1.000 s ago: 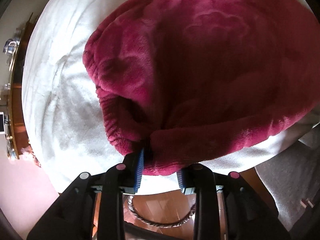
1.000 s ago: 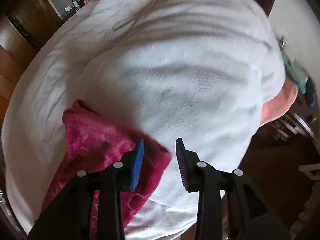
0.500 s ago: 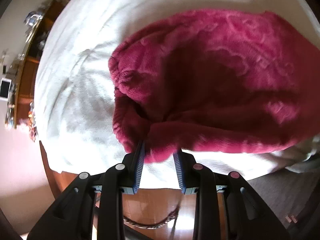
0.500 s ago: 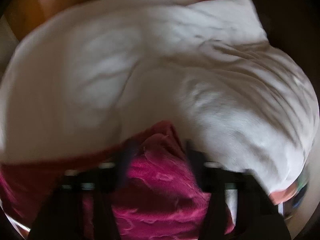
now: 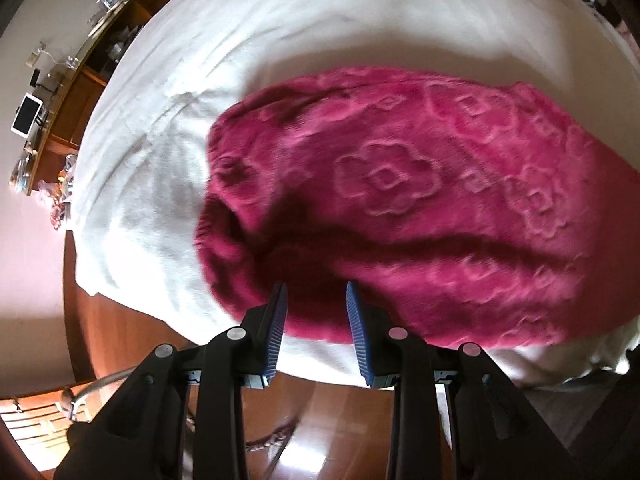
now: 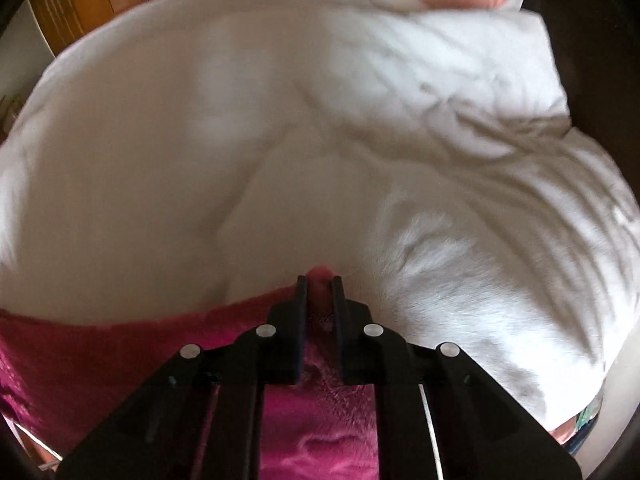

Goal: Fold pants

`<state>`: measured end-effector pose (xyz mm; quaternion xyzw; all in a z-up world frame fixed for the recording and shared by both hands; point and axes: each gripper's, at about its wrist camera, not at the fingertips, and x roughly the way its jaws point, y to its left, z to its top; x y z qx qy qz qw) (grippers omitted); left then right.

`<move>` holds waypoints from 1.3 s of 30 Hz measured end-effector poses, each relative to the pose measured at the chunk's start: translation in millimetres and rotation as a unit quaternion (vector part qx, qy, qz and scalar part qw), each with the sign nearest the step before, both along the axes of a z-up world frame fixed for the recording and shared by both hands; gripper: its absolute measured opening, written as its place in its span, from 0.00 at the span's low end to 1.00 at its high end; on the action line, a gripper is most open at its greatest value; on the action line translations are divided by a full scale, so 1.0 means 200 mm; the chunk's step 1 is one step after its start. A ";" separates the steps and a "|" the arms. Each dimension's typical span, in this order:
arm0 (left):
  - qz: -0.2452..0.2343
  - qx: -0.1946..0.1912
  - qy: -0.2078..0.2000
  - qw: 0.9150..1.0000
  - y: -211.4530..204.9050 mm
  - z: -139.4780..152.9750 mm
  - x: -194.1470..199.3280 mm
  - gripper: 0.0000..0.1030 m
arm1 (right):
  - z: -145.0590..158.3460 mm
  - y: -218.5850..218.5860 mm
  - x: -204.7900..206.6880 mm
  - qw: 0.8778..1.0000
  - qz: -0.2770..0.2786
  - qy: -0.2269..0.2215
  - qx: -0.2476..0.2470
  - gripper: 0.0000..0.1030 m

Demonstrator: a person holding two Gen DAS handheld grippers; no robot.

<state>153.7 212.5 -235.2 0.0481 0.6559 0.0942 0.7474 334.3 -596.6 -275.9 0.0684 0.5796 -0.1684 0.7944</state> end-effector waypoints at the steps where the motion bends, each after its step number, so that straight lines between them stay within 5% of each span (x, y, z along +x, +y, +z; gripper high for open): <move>1: 0.000 0.000 -0.004 1.000 -0.04 0.00 0.01 0.30 | -0.02 0.00 0.00 1.000 0.000 0.001 -0.002 0.14; 8: 0.017 -0.025 -0.027 0.999 -0.24 -0.01 0.06 0.31 | 0.05 -0.08 -0.01 1.000 -0.004 -0.019 0.012 0.43; 15: 0.041 -0.057 -0.041 0.997 -0.38 -0.07 0.16 0.31 | 0.28 0.01 -0.16 0.997 0.044 -0.066 -0.019 0.43; 17: 0.034 -0.063 -0.040 0.997 -0.43 -0.09 0.17 0.31 | 0.30 0.04 -0.22 0.996 0.057 -0.068 0.006 0.43; 22: 0.030 -0.071 -0.036 0.996 -0.53 -0.13 0.17 0.35 | 0.16 0.19 -0.36 0.992 0.107 -0.022 0.062 0.43; 29: 0.060 -0.064 -0.036 0.995 -0.48 -0.17 0.09 0.36 | -0.07 0.19 -0.53 0.992 0.124 0.030 0.018 0.42; 39: 0.123 -0.035 -0.025 0.991 -0.18 -0.24 -0.13 0.37 | -0.05 0.25 -0.51 0.992 0.118 0.040 -0.015 0.43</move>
